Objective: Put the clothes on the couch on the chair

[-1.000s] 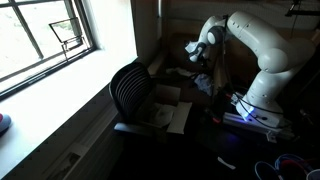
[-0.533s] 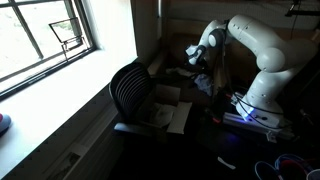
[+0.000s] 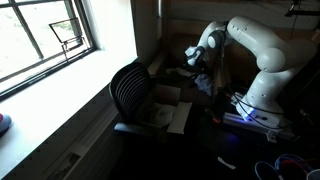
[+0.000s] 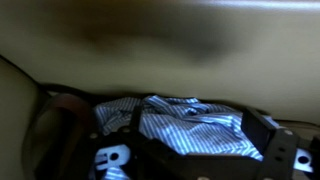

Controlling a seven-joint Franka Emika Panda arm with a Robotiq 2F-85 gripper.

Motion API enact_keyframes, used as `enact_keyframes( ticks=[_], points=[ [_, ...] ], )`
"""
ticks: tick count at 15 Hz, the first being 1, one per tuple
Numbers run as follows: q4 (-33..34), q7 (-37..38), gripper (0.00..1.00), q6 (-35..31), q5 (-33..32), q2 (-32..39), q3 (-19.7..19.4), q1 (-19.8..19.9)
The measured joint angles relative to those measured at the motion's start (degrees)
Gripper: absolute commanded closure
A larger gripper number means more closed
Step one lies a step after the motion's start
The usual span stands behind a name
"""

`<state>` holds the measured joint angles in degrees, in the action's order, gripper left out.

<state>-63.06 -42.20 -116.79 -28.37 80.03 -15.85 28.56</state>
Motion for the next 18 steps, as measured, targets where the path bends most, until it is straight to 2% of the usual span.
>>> enact_keyframes(
  ticks=[3, 5, 11, 13, 14, 15, 18],
  points=[
    [2.04, -2.7, 0.0, 1.99, 0.05, 4.31, 0.49, -0.46],
    [1.86, -0.79, 0.0, 0.26, 0.0, 5.7, 0.48, -0.91],
    [-1.17, 14.21, 0.0, -19.36, -0.13, 5.86, 0.45, -1.95],
    [-1.86, 17.51, 0.0, -22.56, 0.05, 5.87, 0.42, -2.2],
    [-1.85, 17.46, 0.25, -22.5, 0.06, 5.84, 0.37, -2.23],
    [-1.85, 17.45, 0.26, -22.5, 0.06, 5.83, 0.32, -2.24],
    [-1.83, 17.45, 0.48, -22.5, 0.07, 5.81, 0.16, -2.33]
  ],
)
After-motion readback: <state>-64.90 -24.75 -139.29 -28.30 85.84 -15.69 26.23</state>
